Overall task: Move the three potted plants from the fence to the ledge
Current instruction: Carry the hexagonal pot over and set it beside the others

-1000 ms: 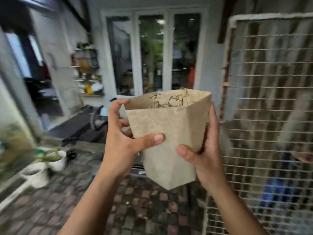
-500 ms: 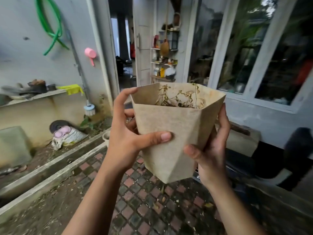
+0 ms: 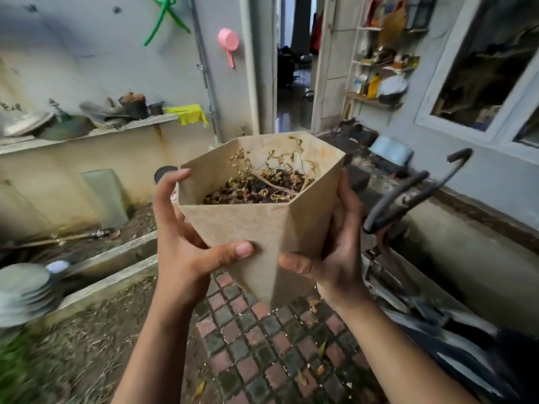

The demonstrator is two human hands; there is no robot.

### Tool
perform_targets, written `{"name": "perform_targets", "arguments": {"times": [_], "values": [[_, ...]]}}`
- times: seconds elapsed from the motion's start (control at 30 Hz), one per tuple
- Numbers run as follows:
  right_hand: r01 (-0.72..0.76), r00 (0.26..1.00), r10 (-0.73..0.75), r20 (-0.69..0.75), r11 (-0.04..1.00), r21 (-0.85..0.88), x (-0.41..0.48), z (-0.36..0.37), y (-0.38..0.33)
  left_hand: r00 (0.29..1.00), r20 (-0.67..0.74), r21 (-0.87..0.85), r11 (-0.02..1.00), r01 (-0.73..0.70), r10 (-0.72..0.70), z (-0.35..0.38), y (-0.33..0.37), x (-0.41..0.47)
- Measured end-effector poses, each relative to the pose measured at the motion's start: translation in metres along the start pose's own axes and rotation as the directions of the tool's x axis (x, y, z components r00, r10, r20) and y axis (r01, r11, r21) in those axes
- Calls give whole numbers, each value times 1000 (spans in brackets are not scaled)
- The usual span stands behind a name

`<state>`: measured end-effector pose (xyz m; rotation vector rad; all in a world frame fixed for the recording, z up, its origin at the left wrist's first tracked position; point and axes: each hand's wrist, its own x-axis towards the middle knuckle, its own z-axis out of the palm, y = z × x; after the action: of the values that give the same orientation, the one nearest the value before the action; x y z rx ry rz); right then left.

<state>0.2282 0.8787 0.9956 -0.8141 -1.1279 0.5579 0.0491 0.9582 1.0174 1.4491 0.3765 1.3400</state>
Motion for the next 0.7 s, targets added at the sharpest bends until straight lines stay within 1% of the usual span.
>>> {"name": "perform_targets", "arguments": {"times": [0.07, 0.23, 0.3, 0.43, 0.57, 0.7], "values": [[-29, 999, 28, 43, 999, 33, 31, 4, 34, 998, -68, 24, 1000, 0, 2, -16, -27, 23], [-131, 990, 127, 54, 989, 73, 109, 20, 125, 980, -197, 35, 999, -6, 13, -60, -97, 91], [-153, 988, 151, 42, 986, 72, 140, 27, 163, 977, -212, 32, 999, 23, -16, -80, -125, 123], [-225, 974, 222, 36, 962, 157, 208, 41, 229, 970, -239, 42, 997, 63, -51, -117, -173, 194], [-320, 946, 305, 109, 931, 177, 276, 44, 288, 964, -254, 58, 994, 97, -79, -143, -214, 259], [-370, 923, 339, 183, 912, 177, 341, 42, 361, 955, -292, 99, 991, 90, -57, -176, -269, 318]]}}
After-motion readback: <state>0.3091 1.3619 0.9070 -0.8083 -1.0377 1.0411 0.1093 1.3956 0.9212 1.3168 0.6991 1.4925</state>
